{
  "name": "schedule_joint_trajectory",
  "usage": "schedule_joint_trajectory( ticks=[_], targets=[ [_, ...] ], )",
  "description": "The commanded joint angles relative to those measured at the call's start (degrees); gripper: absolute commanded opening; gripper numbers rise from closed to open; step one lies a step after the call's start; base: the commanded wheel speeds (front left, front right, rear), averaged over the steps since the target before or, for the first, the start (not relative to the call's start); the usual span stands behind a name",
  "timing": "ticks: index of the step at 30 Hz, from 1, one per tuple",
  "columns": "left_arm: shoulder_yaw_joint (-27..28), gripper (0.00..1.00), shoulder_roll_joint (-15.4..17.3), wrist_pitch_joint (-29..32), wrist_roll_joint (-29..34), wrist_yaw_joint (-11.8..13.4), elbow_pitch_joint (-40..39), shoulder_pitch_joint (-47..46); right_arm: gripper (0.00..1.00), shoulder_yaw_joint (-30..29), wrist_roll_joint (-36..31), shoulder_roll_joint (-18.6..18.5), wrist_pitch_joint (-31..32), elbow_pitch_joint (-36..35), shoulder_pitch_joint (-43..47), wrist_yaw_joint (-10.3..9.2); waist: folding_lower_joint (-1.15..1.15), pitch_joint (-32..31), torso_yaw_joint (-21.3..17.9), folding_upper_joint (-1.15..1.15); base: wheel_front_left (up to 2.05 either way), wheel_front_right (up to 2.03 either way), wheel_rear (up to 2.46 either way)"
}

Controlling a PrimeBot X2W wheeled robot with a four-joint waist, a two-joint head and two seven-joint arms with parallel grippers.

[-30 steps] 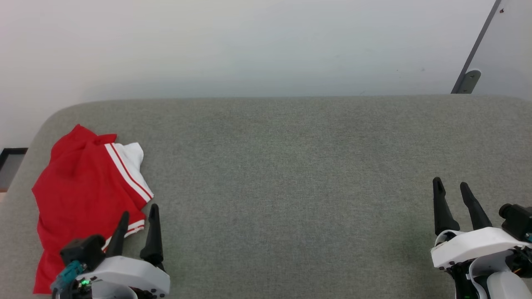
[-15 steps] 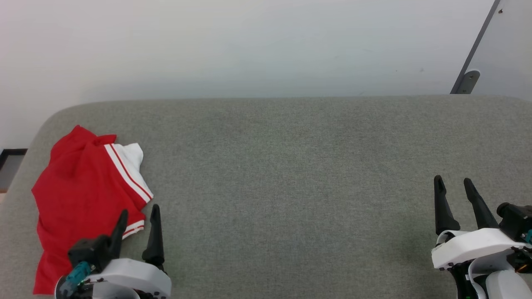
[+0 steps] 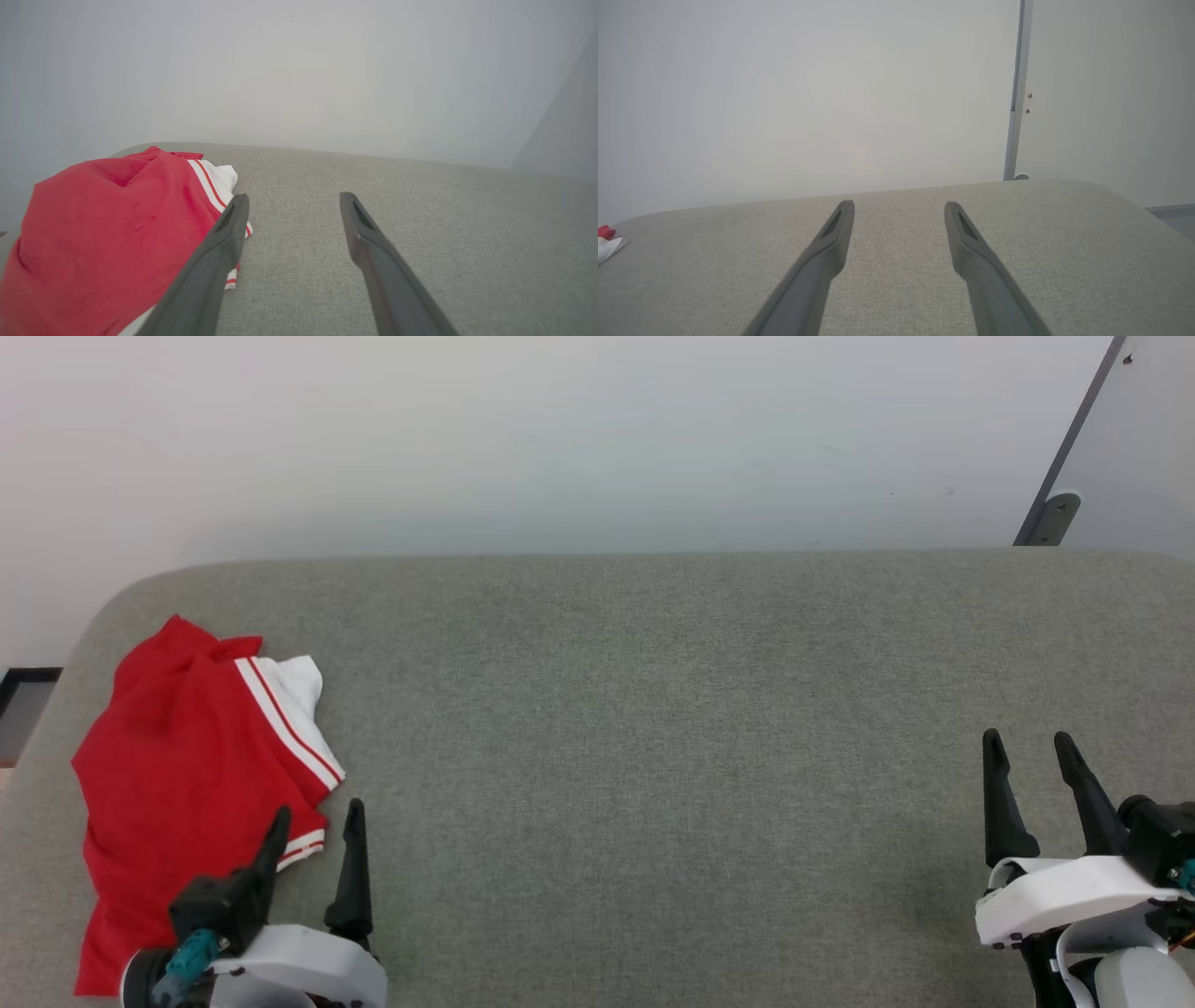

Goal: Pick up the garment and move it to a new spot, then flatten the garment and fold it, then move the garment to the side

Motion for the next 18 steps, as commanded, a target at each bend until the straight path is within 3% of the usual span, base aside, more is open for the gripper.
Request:
schedule_joint_trajectory(
  ticks=[1,18],
  targets=[
    [0.29,1.0,-0.13,-0.46,1.11,-0.34,0.11,-0.63,1.0,-0.24,-1.31,-0.07,-0.51,-0.43,0.15,0.28,0.0,0.02,0.04,0.0,0.0,0.0,0.0],
    [1.97,1.0,-1.49,-2.3,7.33,-2.55,1.54,-1.62,1.0,-2.96,-5.66,1.36,-2.35,-1.6,0.91,0.26,0.0,-0.21,1.66,0.0,0.0,0.0,0.0]
  ],
)
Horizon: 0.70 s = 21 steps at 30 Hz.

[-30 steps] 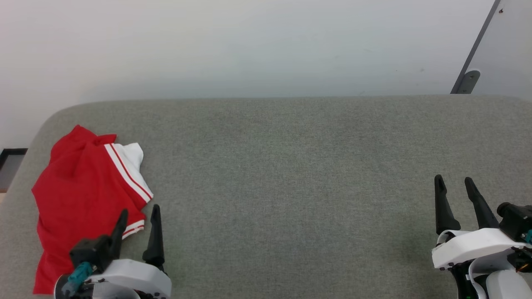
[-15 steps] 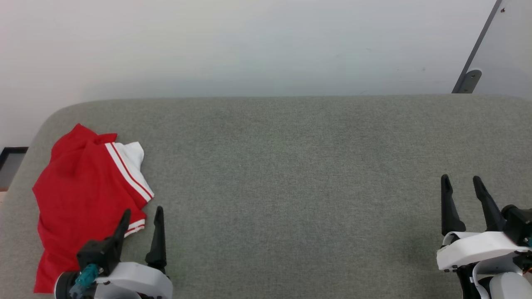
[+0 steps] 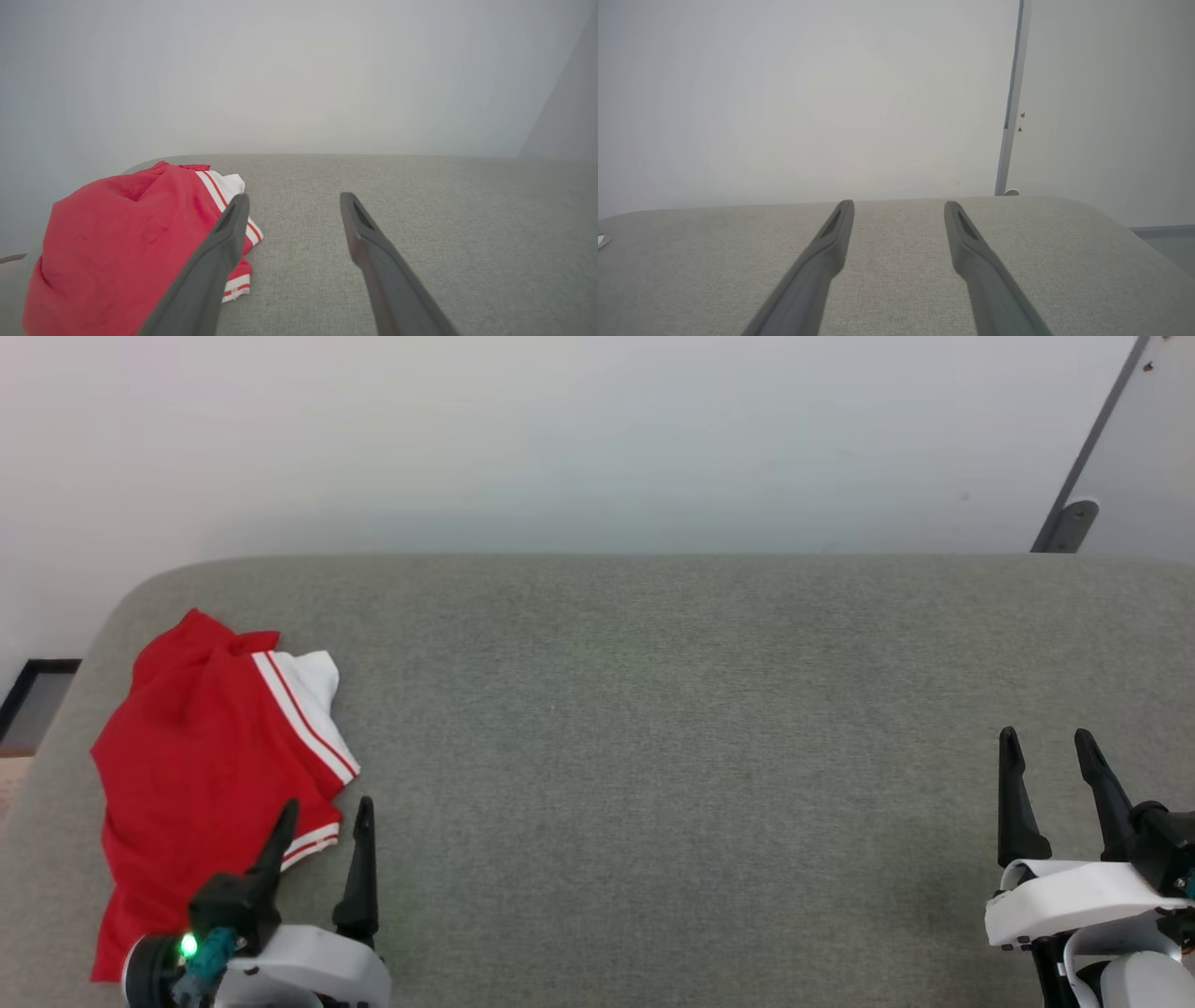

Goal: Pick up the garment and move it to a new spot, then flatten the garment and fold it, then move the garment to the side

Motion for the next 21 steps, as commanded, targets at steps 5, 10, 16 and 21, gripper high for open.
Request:
schedule_joint_trajectory(
  ticks=[5,10,16,21],
  targets=[
    [0.8,1.0,-0.59,-0.79,2.36,-0.56,0.35,-1.29,1.0,0.64,-1.57,0.27,-0.86,-0.44,0.19,0.16,0.0,0.1,3.11,0.0,0.0,0.0,0.0],
    [0.93,1.0,-1.3,-0.65,3.21,-0.34,0.24,-0.76,1.0,2.26,-0.19,0.23,-0.83,-0.36,0.35,0.09,0.0,0.46,8.14,0.0,0.0,0.0,0.0],
    [1.2,1.0,-1.72,-0.65,4.2,0.15,0.81,-0.67,1.0,4.69,-0.26,0.03,-0.73,0.55,-0.34,0.08,0.0,0.65,14.56,0.0,0.0,0.0,0.0],
    [1.39,1.0,-2.19,-0.65,4.53,0.71,0.96,0.14,1.0,6.43,0.11,-0.03,-0.73,1.22,-0.8,0.08,0.0,0.11,21.69,0.0,0.0,0.0,0.0]
  ],
)
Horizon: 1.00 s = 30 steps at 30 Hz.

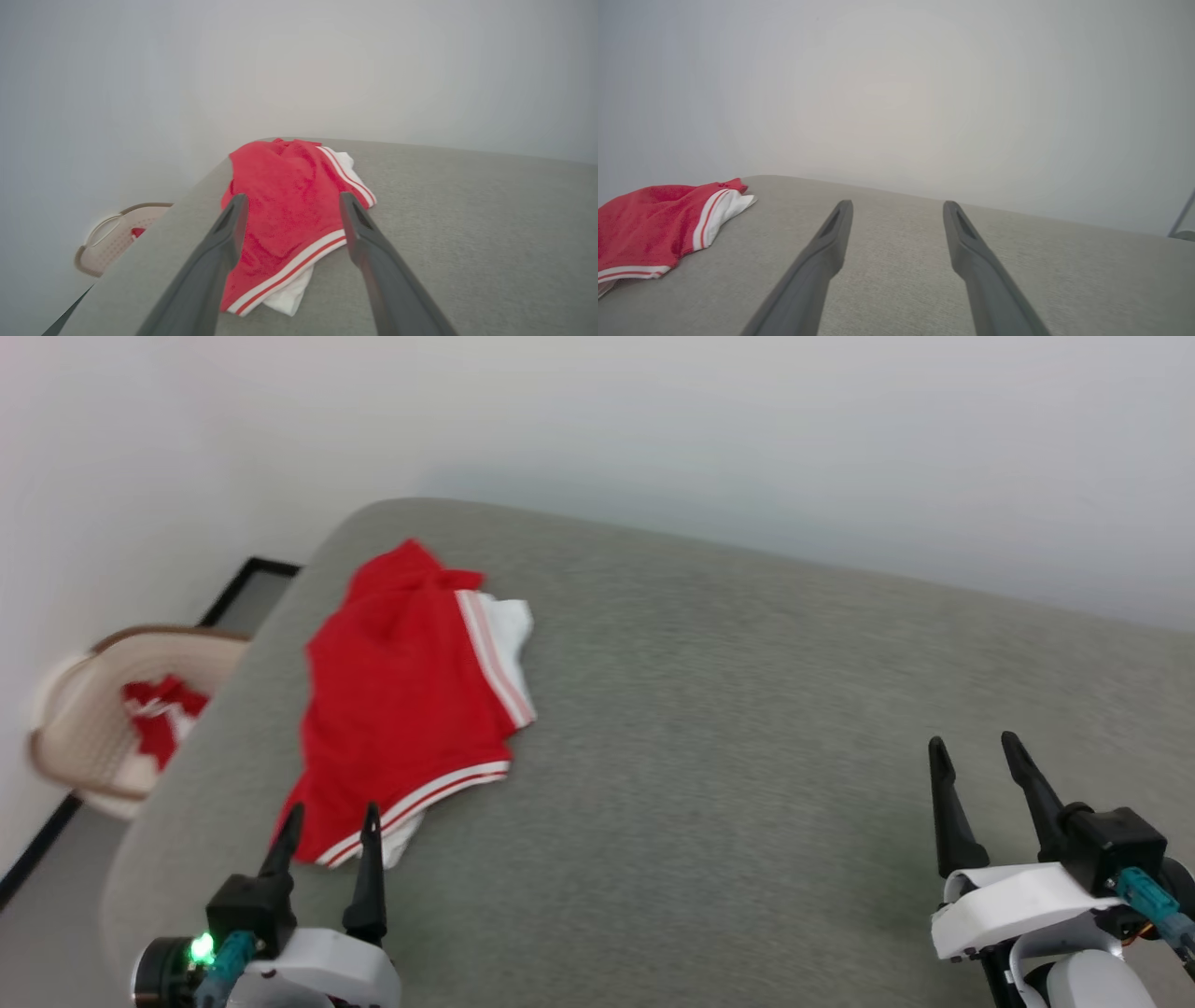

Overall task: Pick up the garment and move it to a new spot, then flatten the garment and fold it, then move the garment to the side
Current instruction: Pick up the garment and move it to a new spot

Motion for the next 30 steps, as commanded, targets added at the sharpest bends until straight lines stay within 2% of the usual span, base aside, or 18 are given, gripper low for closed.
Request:
schedule_joint_trajectory(
  ticks=[1,4,8,15,23,27,30],
  targets=[
    [-0.07,1.0,-0.16,-0.01,0.15,0.1,0.11,0.57,1.0,0.23,0.45,-0.17,-0.05,0.09,-0.35,-0.05,0.0,-0.43,7.89,0.0,0.0,0.0,0.0],
    [0.22,1.0,-0.3,-0.01,0.1,0.45,-0.13,1.09,1.0,1.14,0.86,-0.01,-0.04,0.49,-0.03,-0.05,0.0,-1.03,12.06,0.0,0.0,0.0,0.0],
    [2.67,1.0,-0.67,-0.01,-1.26,1.49,-2.23,2.68,1.0,5.66,1.34,0.17,-0.05,1.72,-3.02,-0.05,0.0,0.61,13.74,0.0,0.0,0.0,0.0],
    [6.13,1.0,-1.65,-0.01,-3.42,4.17,-7.08,5.74,1.0,13.59,3.47,0.04,-0.04,6.3,-9.13,-0.06,0.0,2.92,14.94,0.0,-0.05,-0.05,-0.05],
    [3.68,1.0,-1.84,-0.01,-5.39,6.5,-9.41,7.9,1.0,16.73,6.39,-1.07,-0.05,7.05,-10.21,-0.06,0.0,2.73,14.76,0.0,-0.16,-0.16,-0.16],
    [2.34,1.0,-1.84,-0.01,-5.06,6.05,-9.09,7.77,1.0,16.1,7.11,-0.88,-0.04,6.36,-8.84,-0.06,0.0,2.15,14.4,0.0,0.0,0.0,0.0],
    [1.47,1.0,-1.84,0.0,-4.34,4.13,-7.38,5.66,1.0,14.29,6.82,-0.83,-0.05,5.56,-7.11,-0.06,0.0,1.58,13.83,0.0,0.0,0.0,0.0]
  ],
)
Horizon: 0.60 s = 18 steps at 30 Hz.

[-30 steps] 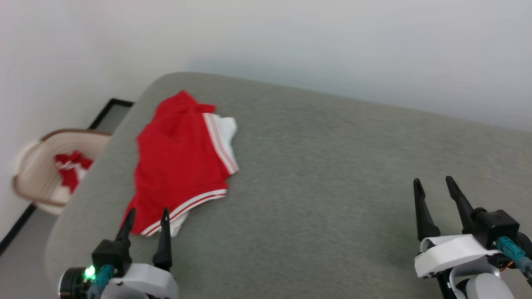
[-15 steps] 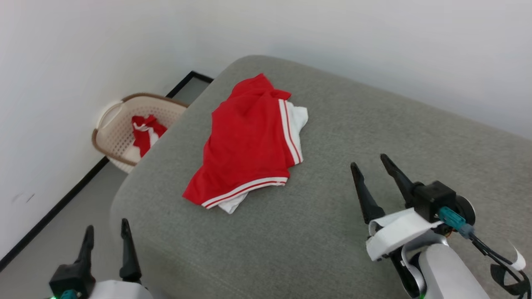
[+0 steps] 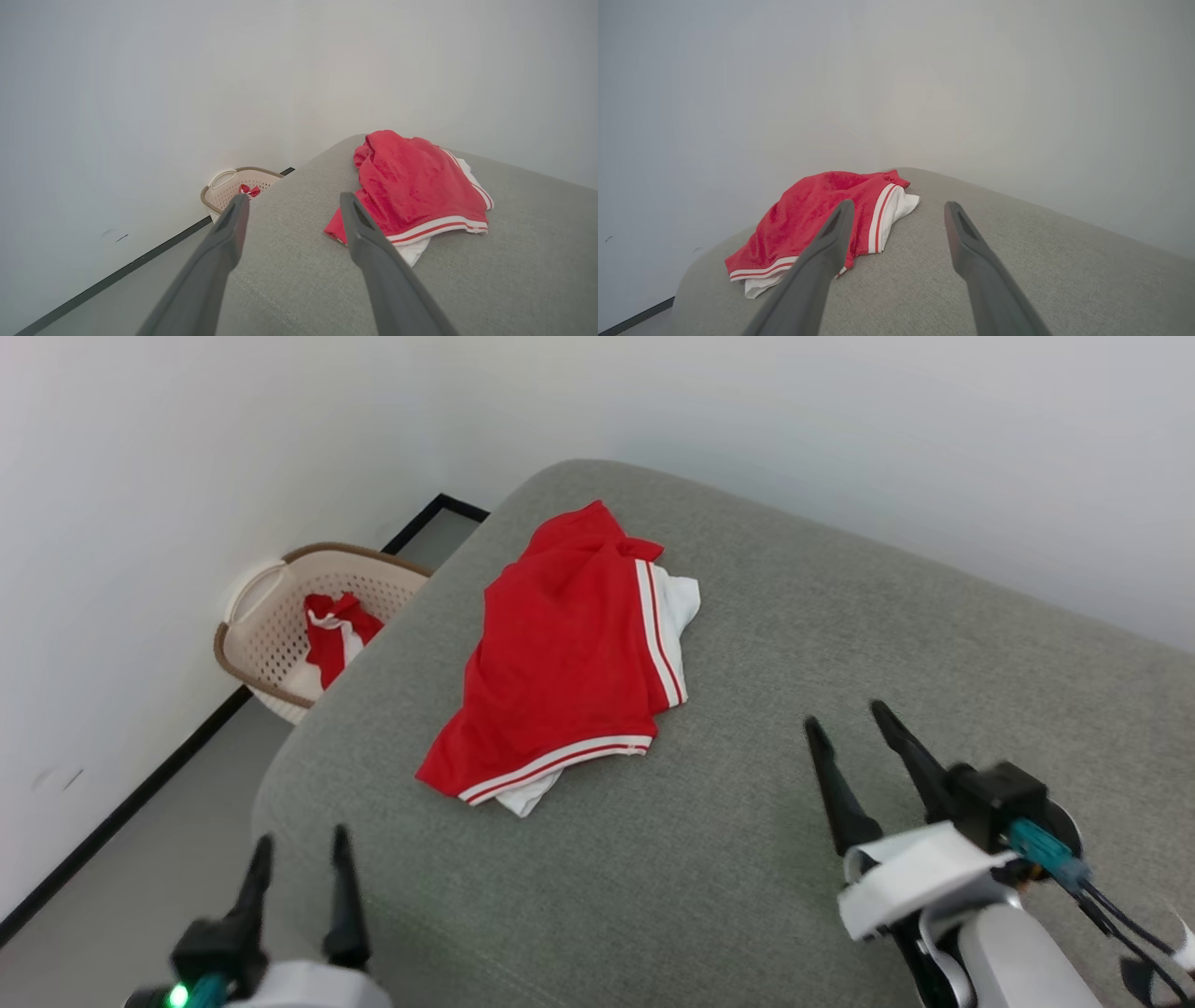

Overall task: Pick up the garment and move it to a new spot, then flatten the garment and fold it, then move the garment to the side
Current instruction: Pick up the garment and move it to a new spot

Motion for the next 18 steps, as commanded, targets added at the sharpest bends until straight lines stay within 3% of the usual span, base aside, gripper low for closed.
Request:
schedule_joint_trajectory(
  ticks=[1,4,9,18],
  targets=[
    [-0.58,1.0,0.13,0.0,0.76,-1.11,0.78,-1.69,1.0,-0.92,-0.18,0.02,-0.04,-0.47,1.35,-0.07,0.0,-0.58,-0.59,0.0,0.0,0.0,0.0],
    [-2.48,1.0,2.17,0.0,2.2,-3.37,4.91,-4.64,1.0,-2.92,-1.09,0.46,-0.04,-1.96,3.92,-0.07,0.0,-0.76,-2.68,0.0,0.0,0.0,0.0],
    [-3.5,1.0,5.14,0.0,1.38,-5.31,9.24,-12.96,1.0,-1.34,-2.53,0.54,-0.04,-4.14,3.04,-0.07,0.0,3.98,-12.72,0.0,0.0,0.0,0.0],
    [-6.68,1.0,15.67,0.21,-3.27,-6.09,23.9,-34.51,1.0,0.59,-3.58,0.61,-0.04,-7.51,-1.49,-0.07,0.0,14.09,-25.83,0.0,0.0,0.0,0.0]
  ],
)
